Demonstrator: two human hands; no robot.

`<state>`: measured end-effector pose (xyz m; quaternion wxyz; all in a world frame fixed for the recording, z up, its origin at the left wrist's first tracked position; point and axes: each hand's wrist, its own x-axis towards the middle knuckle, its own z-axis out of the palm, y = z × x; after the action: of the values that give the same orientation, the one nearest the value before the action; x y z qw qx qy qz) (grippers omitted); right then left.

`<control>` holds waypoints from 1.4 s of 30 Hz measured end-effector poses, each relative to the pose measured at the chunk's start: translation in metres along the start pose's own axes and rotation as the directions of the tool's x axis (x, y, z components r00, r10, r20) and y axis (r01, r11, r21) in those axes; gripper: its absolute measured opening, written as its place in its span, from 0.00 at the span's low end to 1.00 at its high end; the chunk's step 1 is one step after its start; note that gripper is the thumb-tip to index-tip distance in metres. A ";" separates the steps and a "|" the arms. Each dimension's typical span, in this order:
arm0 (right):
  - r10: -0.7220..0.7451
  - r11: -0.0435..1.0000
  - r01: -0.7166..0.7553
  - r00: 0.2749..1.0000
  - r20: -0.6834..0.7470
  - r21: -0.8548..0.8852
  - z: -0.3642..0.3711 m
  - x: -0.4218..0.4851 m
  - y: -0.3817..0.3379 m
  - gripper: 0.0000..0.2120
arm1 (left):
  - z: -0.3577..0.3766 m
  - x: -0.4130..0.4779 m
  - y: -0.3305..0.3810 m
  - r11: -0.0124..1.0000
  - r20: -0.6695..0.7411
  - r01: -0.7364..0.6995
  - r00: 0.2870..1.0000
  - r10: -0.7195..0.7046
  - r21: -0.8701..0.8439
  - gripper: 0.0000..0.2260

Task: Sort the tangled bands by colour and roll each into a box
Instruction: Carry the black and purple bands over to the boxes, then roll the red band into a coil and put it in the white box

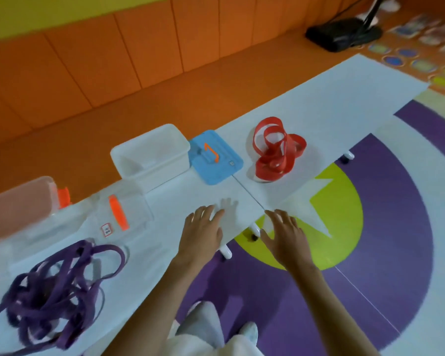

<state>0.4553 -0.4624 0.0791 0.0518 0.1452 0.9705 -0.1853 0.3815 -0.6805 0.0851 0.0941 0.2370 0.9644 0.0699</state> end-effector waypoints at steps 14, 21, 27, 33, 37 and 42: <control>0.022 0.994 -0.012 0.996 0.087 -0.112 -0.067 0.167 0.127 0.26 | 0.025 0.206 0.109 0.995 0.004 -0.045 0.999 0.045 -0.086 0.26; -0.068 0.984 0.095 0.982 0.175 -0.150 -0.087 0.284 0.159 0.27 | 0.028 0.311 0.125 0.991 0.053 0.005 0.999 0.003 -0.136 0.25; -0.256 0.916 0.362 0.861 0.440 -0.176 -0.088 0.388 0.176 0.42 | 0.047 0.372 0.127 0.962 0.201 0.106 0.978 -0.055 -0.251 0.34; -0.429 0.653 0.711 0.630 0.648 -0.259 -0.061 0.482 0.190 0.58 | 0.089 0.425 0.149 0.956 0.168 0.209 0.970 -0.176 -0.204 0.49; -0.497 0.512 0.828 0.503 0.707 -0.229 -0.043 0.523 0.209 0.64 | 0.116 0.448 0.167 0.907 0.274 0.375 0.908 -0.318 -0.191 0.62; -0.587 0.355 0.915 0.378 0.716 -0.192 -0.031 0.549 0.223 0.63 | 0.130 0.457 0.185 0.805 0.353 0.567 0.799 -0.486 -0.176 0.66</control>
<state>-0.0016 -0.1089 -0.0538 0.2616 -0.4240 0.8635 0.0786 0.0937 -0.2916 -0.0761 0.2824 -0.0509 0.9481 0.1371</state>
